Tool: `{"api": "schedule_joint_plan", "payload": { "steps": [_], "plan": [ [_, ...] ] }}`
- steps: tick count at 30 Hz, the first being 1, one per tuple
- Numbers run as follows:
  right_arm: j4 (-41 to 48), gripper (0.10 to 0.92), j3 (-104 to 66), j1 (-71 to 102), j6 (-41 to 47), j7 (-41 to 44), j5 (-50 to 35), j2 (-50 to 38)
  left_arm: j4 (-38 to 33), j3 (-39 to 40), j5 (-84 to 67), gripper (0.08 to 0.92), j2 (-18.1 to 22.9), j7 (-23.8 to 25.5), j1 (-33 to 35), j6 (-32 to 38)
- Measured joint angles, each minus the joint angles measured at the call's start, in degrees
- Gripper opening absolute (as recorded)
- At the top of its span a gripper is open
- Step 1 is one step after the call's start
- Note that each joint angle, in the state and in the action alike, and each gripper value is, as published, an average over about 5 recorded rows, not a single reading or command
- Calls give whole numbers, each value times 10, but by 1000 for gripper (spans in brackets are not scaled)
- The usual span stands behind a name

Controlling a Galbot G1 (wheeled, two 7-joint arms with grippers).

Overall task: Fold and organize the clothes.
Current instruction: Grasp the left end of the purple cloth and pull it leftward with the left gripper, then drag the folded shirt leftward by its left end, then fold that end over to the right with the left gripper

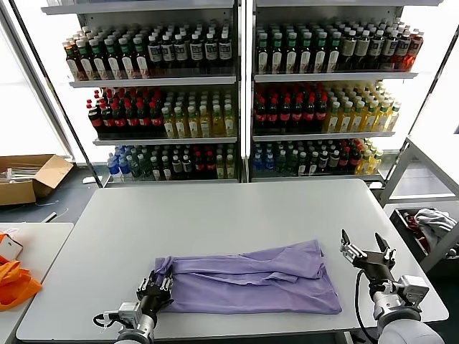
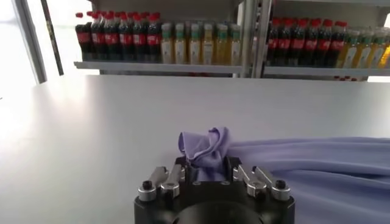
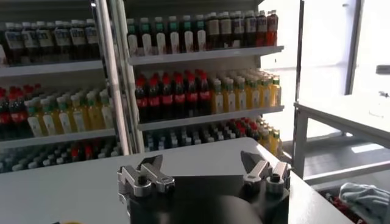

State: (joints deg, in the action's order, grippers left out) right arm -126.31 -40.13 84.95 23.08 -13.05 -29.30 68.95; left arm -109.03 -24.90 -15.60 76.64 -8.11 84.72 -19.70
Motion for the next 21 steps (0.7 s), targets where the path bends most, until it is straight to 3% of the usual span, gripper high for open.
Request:
{"api": "schedule_joint_plan", "payload": {
  "steps": [9,15,21],
  "plan": [
    [12,823,1,-21,5,-4,-7,-7,-3,-38,-13,129,-21,11,-11,-5],
    [14,823,5,-36,9,-8,-13,-8,-10,-103,-29,109,-67,23,-18,-10],
    [21,823,12,-50,12,-11,-14,-2,16,-193,-22,109,-145,36,-39,1]
  ]
}}
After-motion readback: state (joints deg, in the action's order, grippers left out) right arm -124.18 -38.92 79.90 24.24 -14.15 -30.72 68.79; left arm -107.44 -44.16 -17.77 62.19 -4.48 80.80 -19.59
